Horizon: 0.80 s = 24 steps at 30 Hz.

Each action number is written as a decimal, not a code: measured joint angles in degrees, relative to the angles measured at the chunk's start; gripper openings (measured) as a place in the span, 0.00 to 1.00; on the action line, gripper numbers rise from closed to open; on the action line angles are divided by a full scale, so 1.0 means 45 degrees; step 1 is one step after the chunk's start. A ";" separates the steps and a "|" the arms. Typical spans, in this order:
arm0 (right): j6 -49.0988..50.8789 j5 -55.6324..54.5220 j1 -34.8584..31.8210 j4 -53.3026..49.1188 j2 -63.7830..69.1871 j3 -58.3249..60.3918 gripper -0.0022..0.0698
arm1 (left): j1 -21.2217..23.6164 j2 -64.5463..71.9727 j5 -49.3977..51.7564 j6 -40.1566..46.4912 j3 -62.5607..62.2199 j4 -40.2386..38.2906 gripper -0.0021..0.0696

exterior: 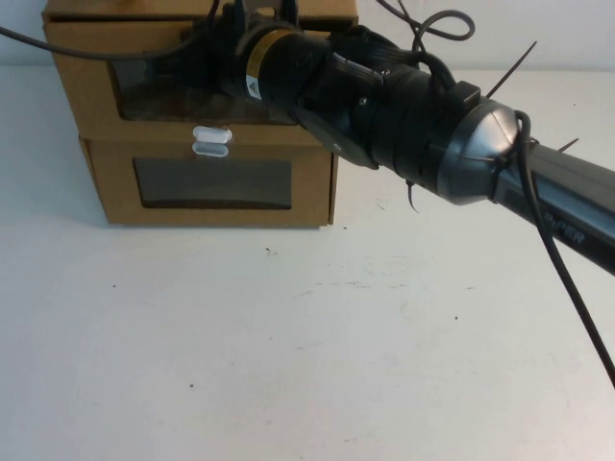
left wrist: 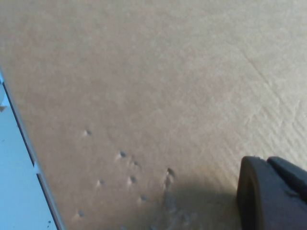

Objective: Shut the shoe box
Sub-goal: Close the shoe box with your right arm

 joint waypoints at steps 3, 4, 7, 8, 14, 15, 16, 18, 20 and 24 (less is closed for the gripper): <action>0.0000 -0.0034 -0.0022 -0.0037 0.0223 -0.0243 0.01 | 0.0000 0.0000 0.0000 0.0000 0.0000 0.0000 0.02; 0.0000 -0.0100 -0.0078 -0.0037 0.0307 -0.0284 0.01 | 0.0000 0.0000 0.0000 0.0000 0.0000 0.0000 0.02; 0.0000 -0.0264 -0.0108 -0.0037 0.0431 -0.0400 0.01 | 0.0000 0.0000 0.0000 0.0000 0.0000 0.0000 0.02; 0.0000 -0.0265 -0.0108 -0.0037 0.0431 -0.0400 0.01 | 0.0000 0.0000 0.0000 0.0000 0.0000 0.0000 0.02; 0.0000 -0.0290 -0.0130 -0.0037 0.0460 -0.0480 0.01 | 0.0000 0.0000 0.0000 0.0000 0.0000 0.0000 0.02; 0.0000 -0.0314 -0.0130 -0.0037 0.0469 -0.0506 0.01 | 0.0000 0.0000 0.0000 0.0000 0.0000 0.0000 0.02; 0.0000 -0.0311 -0.0136 -0.0037 0.0491 -0.0525 0.01 | 0.0000 0.0000 0.0000 0.0000 0.0000 0.0000 0.02; 0.0000 -0.0423 -0.0184 -0.0037 0.0521 -0.0533 0.01 | 0.0000 0.0000 -0.0011 0.0000 0.0000 0.0000 0.02; 0.0000 -0.0476 -0.0215 -0.0037 0.0521 -0.0533 0.01 | 0.0000 0.0000 -0.0032 0.0000 0.0000 0.0000 0.02; 0.0000 -0.0498 -0.0215 -0.0013 0.0521 -0.0533 0.01 | 0.0000 0.0000 -0.0032 0.0000 0.0000 0.0000 0.02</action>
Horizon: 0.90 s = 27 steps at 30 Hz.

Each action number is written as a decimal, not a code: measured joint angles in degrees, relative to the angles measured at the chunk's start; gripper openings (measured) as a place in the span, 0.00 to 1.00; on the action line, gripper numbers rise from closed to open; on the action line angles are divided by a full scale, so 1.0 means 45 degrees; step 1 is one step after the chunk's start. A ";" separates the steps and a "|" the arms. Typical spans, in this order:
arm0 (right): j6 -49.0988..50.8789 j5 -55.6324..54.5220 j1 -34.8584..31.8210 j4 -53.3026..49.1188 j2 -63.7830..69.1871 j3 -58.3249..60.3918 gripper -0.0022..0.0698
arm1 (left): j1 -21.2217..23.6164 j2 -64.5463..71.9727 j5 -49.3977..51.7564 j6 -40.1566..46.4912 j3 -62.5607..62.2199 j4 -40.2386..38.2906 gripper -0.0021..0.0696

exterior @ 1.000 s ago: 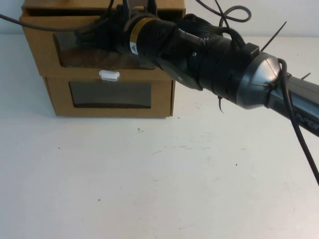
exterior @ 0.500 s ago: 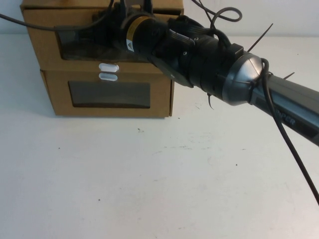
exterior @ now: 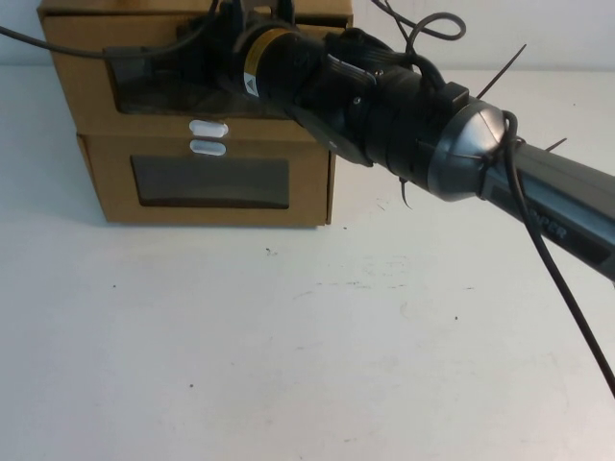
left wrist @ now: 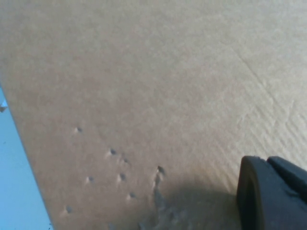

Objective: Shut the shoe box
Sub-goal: Close the shoe box with your right arm

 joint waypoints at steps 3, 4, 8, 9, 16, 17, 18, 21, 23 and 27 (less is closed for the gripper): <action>0.0000 -0.0057 -0.0022 0.0000 0.0032 0.0000 0.01 | 0.0000 0.0000 0.0000 0.0000 0.0000 0.0000 0.02; 0.0000 -0.0077 -0.0032 0.0000 0.0065 0.0000 0.01 | 0.0000 0.0000 0.0000 0.0000 0.0000 0.0000 0.02; 0.0000 -0.0429 -0.0289 -0.0026 0.0297 -0.0114 0.01 | 0.0000 0.0000 0.0048 0.0000 0.0000 -0.0159 0.02; 0.0000 -0.0451 -0.0289 0.0028 0.0317 -0.0114 0.01 | 0.0000 0.0000 0.0048 0.0000 0.0000 -0.0159 0.02; -0.0128 0.1003 -0.0106 0.0382 -0.0117 -0.0114 0.01 | 0.0000 0.0000 0.0097 0.0000 0.0000 -0.0217 0.02; -0.0322 0.1539 -0.0007 0.0487 -0.0272 -0.0114 0.01 | 0.0000 0.0000 0.0120 0.0000 0.0000 -0.0217 0.02; -0.0641 0.2076 0.0057 0.0699 -0.0442 -0.0114 0.01 | 0.0000 0.0000 0.0105 0.0000 0.0000 -0.0217 0.02; -0.2227 0.3528 0.0423 0.2093 -0.0923 -0.0114 0.01 | 0.0000 -0.0093 0.0176 0.0000 0.0000 -0.0154 0.02; -0.3635 0.4300 0.0672 0.3258 -0.1229 -0.0114 0.01 | 0.0000 -0.0283 0.0353 0.0000 0.0000 -0.0025 0.02; -0.5283 0.6100 0.0994 0.4904 -0.1948 -0.0114 0.01 | 0.0000 -0.0927 0.0606 0.0000 0.0000 0.0027 0.02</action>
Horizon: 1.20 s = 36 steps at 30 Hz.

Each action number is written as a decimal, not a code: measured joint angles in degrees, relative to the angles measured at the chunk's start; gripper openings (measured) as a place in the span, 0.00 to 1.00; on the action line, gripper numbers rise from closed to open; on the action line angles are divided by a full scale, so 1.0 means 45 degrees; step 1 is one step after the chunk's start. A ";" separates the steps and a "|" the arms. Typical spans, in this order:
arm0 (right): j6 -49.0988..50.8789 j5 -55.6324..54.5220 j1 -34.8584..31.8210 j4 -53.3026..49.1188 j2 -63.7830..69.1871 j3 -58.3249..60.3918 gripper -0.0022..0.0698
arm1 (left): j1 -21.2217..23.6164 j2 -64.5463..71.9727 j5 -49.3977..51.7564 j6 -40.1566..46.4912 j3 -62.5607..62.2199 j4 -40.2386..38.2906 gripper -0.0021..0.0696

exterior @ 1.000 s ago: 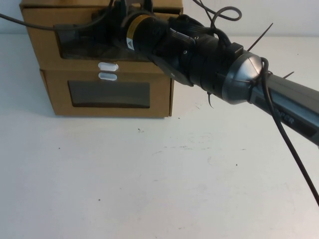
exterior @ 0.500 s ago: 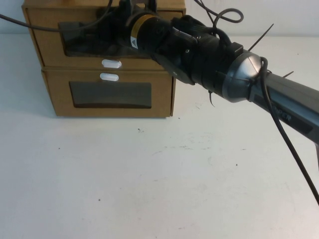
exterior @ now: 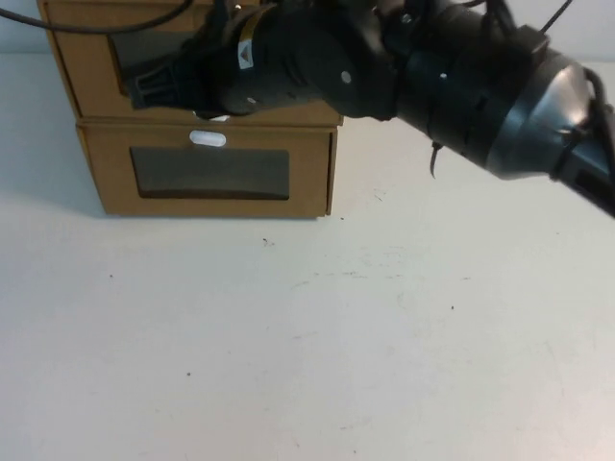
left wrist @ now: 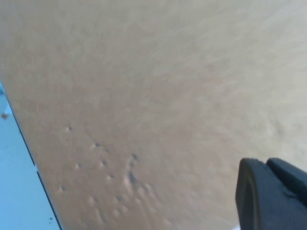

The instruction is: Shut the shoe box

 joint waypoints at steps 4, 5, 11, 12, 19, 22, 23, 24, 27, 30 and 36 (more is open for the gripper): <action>-0.0539 0.2213 0.0000 0.0307 -0.1034 0.0000 0.01 | 0.0000 -0.0964 0.0187 0.0236 0.0000 0.0085 0.02; -0.0641 0.2791 0.0000 0.0307 -0.1409 0.0000 0.01 | 0.0000 -0.1250 0.0185 0.0287 0.0000 0.0085 0.02; -0.1053 0.5670 0.0000 -0.0296 -0.4330 0.0460 0.01 | 0.0000 -0.3111 0.0124 0.0457 0.0178 0.0029 0.02; -0.1081 0.6051 0.0000 -0.0461 -0.4973 0.0752 0.01 | 0.0000 -0.3561 0.0066 0.0477 0.0370 -0.0001 0.02; -0.0899 0.7543 0.0000 -0.0814 -0.9976 0.4512 0.01 | 0.0000 -0.7587 -0.1694 0.1050 0.5079 0.0007 0.02; -0.0621 0.7558 0.0000 -0.0557 -1.2200 0.6760 0.01 | 0.0000 -0.9639 -0.3137 0.1837 0.8115 -0.0380 0.02; -0.0490 0.7430 0.0000 -0.0427 -1.2976 0.7596 0.01 | 0.0000 -1.0396 -0.3675 0.2177 0.9245 -0.0618 0.02; -0.0352 0.7256 0.0000 -0.0310 -1.3582 0.8275 0.01 | 0.0000 -1.1157 -0.4106 0.2533 1.0155 -0.0865 0.02; -0.0127 0.6204 0.0000 0.0053 -1.5778 1.0522 0.01 | 0.0000 -1.3310 -0.5547 0.3799 1.3525 -0.2088 0.02; 0.0159 0.4707 0.0000 0.0402 -1.7448 1.2634 0.01 | 0.0000 -1.5327 -0.6618 0.5703 1.6550 -0.3765 0.02; 0.0243 0.2205 0.0000 0.0856 -1.9166 1.5864 0.01 | 0.0000 -1.9158 -0.8648 0.8860 2.1611 -0.6814 0.02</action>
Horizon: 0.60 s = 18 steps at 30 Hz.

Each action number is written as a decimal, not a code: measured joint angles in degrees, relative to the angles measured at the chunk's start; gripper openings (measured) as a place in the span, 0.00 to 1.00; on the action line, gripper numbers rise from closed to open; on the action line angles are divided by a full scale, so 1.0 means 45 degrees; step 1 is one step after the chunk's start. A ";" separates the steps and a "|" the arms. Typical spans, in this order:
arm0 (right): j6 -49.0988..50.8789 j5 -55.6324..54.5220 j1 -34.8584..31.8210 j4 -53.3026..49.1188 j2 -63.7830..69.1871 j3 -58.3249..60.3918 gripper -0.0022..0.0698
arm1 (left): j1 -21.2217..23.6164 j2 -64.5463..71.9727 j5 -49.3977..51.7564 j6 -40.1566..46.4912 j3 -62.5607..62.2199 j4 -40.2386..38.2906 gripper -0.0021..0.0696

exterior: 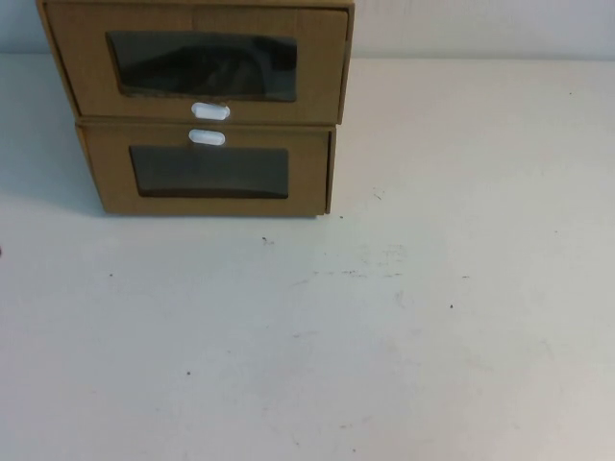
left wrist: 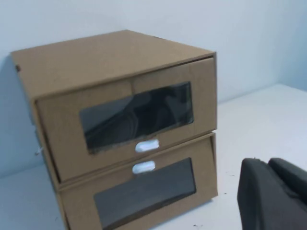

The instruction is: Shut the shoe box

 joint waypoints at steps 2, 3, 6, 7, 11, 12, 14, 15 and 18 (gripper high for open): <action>0.0000 -0.1338 0.0000 0.0125 -0.0167 0.0987 0.01 | 0.0000 -0.1171 -0.0641 0.0279 0.1276 -0.0597 0.02; 0.0000 -0.2111 0.0000 0.0125 -0.0189 0.1464 0.01 | 0.0000 -0.1602 -0.0888 0.0304 0.1831 -0.0734 0.02; 0.0000 -0.4413 0.0000 0.0065 -0.0189 0.2807 0.01 | 0.0000 -0.2974 -0.1841 0.0367 0.3243 -0.0969 0.02; 0.0000 -0.5220 0.0000 0.0044 -0.0189 0.3278 0.01 | 0.0000 -0.3328 -0.2193 0.0367 0.3706 -0.1021 0.02; 0.0000 -0.7611 0.0000 0.0123 -0.0189 0.4868 0.01 | 0.0000 -0.4093 -0.3327 0.0386 0.5350 -0.1113 0.02; 0.0000 -0.8055 0.0000 0.0147 -0.0189 0.5218 0.01 | 0.0000 -0.4162 -0.3538 0.0386 0.5745 -0.1143 0.02; 0.0000 -0.8663 0.0000 0.0166 -0.0189 0.5754 0.01 | 0.0000 -0.4214 -0.3852 0.0386 0.6388 -0.1220 0.02; 0.0000 -0.8862 0.0000 0.0166 -0.0189 0.5990 0.01 | 0.0000 -0.4228 -0.4071 0.0386 0.6665 -0.1221 0.02; 0.0000 -0.9169 0.0000 0.0198 -0.0189 0.6417 0.01 | 0.0000 -0.4228 -0.4774 0.0386 0.7172 -0.1307 0.02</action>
